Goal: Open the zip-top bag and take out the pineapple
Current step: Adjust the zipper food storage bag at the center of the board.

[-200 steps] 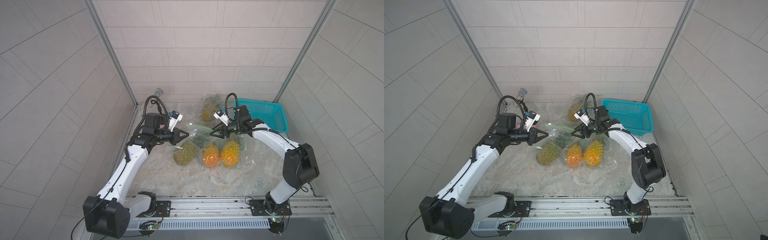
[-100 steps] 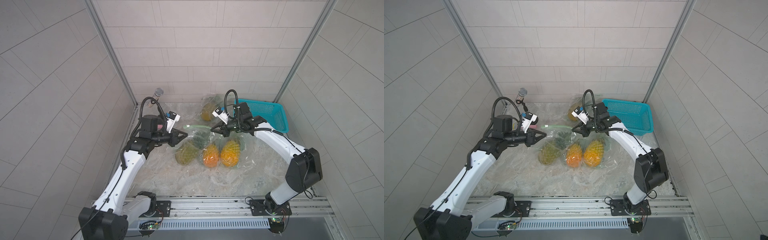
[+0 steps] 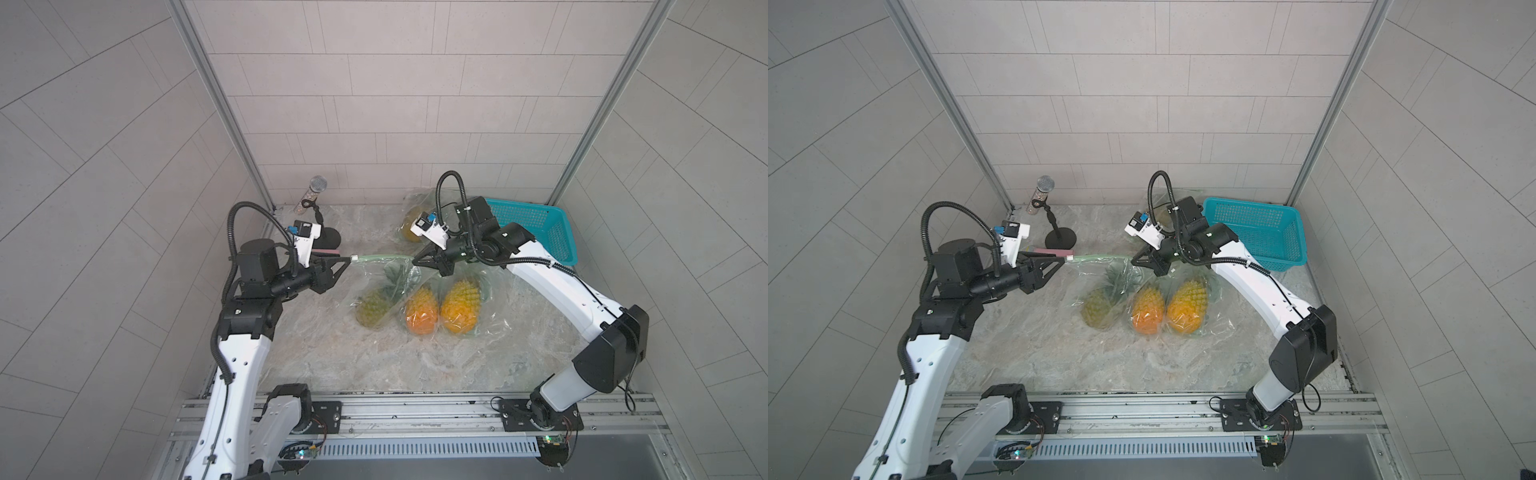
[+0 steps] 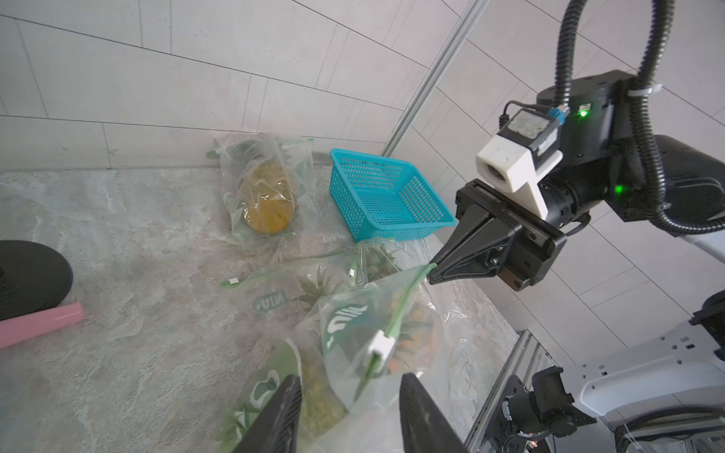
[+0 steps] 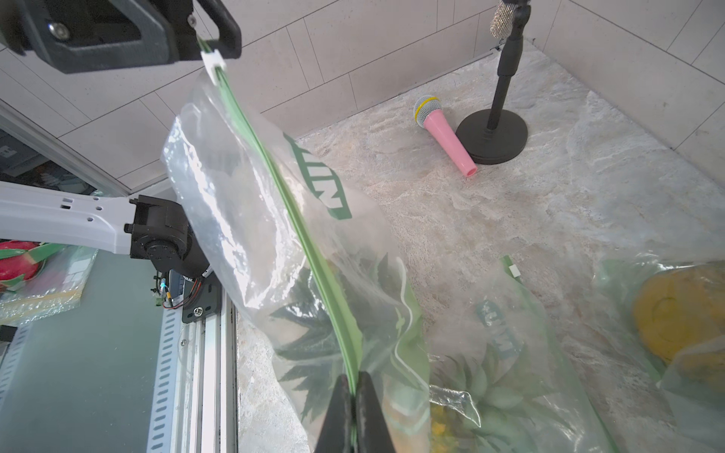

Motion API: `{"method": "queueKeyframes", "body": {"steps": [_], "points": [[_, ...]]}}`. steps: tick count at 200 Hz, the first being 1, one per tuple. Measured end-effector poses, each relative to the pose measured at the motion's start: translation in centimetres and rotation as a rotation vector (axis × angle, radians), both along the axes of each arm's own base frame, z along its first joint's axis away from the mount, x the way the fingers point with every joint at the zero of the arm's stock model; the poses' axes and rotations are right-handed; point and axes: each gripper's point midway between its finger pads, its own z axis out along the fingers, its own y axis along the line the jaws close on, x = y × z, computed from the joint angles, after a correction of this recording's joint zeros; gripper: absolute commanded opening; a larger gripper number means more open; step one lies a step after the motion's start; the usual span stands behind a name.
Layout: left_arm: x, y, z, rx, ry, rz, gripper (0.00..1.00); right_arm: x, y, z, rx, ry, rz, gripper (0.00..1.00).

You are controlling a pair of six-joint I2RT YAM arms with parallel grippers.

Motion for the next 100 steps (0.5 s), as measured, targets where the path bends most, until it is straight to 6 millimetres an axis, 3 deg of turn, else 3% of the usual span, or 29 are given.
{"method": "queueKeyframes", "body": {"steps": [57,100], "points": [[0.9,0.0,0.2,-0.07,0.004,-0.05,0.47,-0.2,0.1,0.0,-0.014,0.003,0.011,0.0],[-0.4,-0.7,0.7,-0.076,-0.037,-0.115,0.49,0.0,0.0,-0.2,-0.024,0.001,0.002,0.0]]}}
